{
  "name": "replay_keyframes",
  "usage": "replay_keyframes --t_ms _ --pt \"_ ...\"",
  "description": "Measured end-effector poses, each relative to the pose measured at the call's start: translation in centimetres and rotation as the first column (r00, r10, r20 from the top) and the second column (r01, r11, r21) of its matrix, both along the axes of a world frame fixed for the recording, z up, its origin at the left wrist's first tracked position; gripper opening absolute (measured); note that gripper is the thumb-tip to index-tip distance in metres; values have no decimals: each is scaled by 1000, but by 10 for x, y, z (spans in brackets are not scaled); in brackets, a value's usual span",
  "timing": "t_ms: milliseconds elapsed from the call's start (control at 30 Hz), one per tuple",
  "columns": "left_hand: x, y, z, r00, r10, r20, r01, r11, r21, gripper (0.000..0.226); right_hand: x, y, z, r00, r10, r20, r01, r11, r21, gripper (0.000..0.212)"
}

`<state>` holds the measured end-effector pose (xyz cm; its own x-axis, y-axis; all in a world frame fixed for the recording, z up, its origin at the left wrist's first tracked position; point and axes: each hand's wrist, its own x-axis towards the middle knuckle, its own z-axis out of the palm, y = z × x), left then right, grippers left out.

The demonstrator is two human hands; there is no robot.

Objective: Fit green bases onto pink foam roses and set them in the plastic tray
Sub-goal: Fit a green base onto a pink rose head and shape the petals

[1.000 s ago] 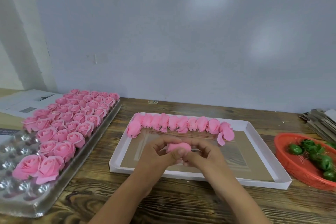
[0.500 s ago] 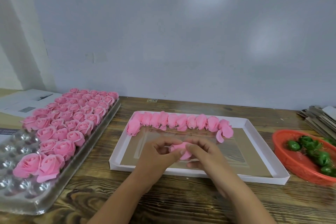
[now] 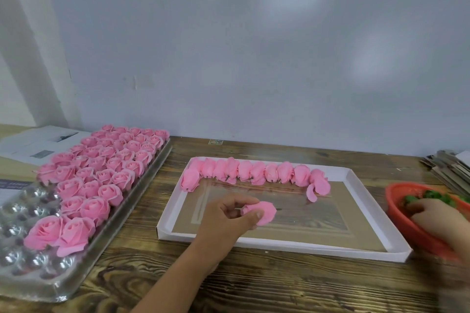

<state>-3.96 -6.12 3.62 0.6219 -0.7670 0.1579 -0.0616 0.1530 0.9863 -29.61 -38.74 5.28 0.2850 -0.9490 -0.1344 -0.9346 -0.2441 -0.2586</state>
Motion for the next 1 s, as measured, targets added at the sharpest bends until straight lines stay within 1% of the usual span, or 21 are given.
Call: replay_keyframes --t_ms 67,100,200,267,300,333,400,467,567,633,667,733,767,833,933,1000 --pt "0 0 0 1000 1 5 -1 1000 10 22 -1 -5 -3 999 21 -49 -21 1000 -10 16" --pt "0 0 0 1000 -1 7 1 1000 13 22 -2 -7 -2 998 19 -63 -20 1000 -19 12" --pt "0 0 0 1000 -8 4 8 1000 14 21 -3 -12 1 991 -41 -125 32 997 -70 24" --pt "0 0 0 1000 -7 -10 7 1000 16 20 0 -15 -2 997 -49 -64 37 983 -180 46" --pt "0 0 -1 1000 -6 -17 6 1000 16 20 3 -15 -4 1000 -17 -24 12 978 -207 53" --pt "0 -1 -1 1000 -3 -22 4 1000 19 21 5 -14 -5 999 31 -18 -34 977 -210 55" --pt "0 -1 -1 1000 1 -25 -1 1000 23 20 9 -13 -6 989 121 -82 -132 980 -151 42" --pt "0 0 -1 1000 -2 -25 3 1000 24 20 12 -12 -5 984 129 -124 -142 985 -97 31" --pt "0 0 0 1000 -11 -12 11 1000 20 21 13 -17 -1 982 135 -136 -149 983 -103 21" --pt "0 0 0 1000 -12 -12 12 1000 18 21 14 -18 4 987 115 -110 -128 985 -113 20" --pt "0 0 0 1000 -10 -18 11 1000 17 20 13 -19 7 993 103 -64 -110 988 -112 18" --pt "1 0 -1 1000 -8 -27 8 1000 21 18 10 -22 10 996 69 50 -64 992 -106 22" --pt "1 0 -2 999 -7 -31 7 1000 23 18 9 -23 11 995 55 80 -47 994 -98 21" --pt "1 0 -2 999 -6 -42 7 1000 23 18 7 -25 13 995 34 91 -28 997 -68 16" --pt "1 0 -2 999 -3 -51 4 1000 24 19 4 -28 15 991 -3 136 4 1000 -4 24" --pt "1 0 -2 998 -7 -57 8 1000 25 19 3 -28 17 987 -27 161 26 1000 10 30"
